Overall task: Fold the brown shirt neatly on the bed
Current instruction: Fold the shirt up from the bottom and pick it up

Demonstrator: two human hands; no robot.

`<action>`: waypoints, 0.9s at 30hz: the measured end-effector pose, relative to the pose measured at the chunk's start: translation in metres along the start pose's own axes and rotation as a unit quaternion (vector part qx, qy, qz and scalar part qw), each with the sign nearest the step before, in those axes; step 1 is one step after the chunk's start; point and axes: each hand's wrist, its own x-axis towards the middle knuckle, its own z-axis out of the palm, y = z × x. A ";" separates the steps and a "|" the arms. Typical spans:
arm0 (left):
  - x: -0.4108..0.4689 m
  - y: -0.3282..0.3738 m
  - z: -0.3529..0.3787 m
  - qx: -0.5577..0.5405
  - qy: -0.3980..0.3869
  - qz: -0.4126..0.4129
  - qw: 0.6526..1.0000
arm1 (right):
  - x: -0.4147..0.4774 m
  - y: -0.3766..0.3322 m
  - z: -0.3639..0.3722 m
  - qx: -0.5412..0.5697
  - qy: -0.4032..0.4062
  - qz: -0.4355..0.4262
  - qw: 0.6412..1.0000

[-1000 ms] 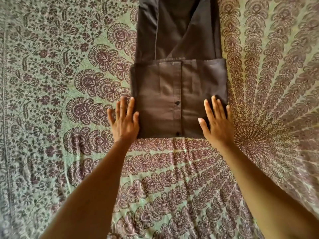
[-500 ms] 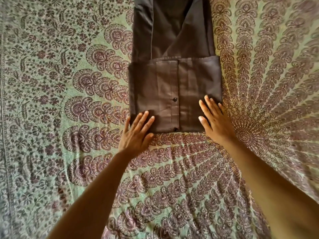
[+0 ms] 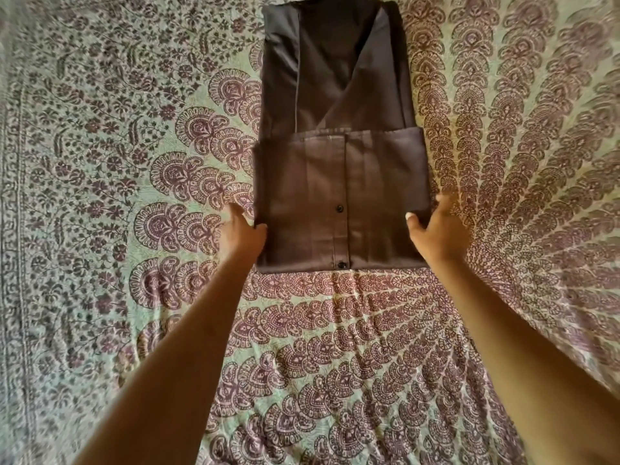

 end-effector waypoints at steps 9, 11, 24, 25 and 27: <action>-0.002 -0.016 -0.004 -0.190 -0.061 0.138 0.970 | 0.005 0.027 -0.011 0.370 -0.059 -0.088 0.923; 0.006 -0.023 -0.009 -0.224 -0.118 0.160 0.954 | 0.008 0.032 -0.016 0.359 -0.094 -0.104 0.923; 0.053 -0.039 -0.028 0.291 0.061 0.626 0.721 | 0.039 0.035 -0.024 -0.107 0.043 -0.438 0.892; 0.054 -0.037 -0.026 0.282 0.076 0.639 0.712 | 0.040 0.032 -0.024 -0.097 0.058 -0.439 0.891; 0.053 -0.034 -0.022 0.270 0.105 0.640 0.711 | 0.041 0.027 -0.027 -0.087 0.086 -0.418 0.900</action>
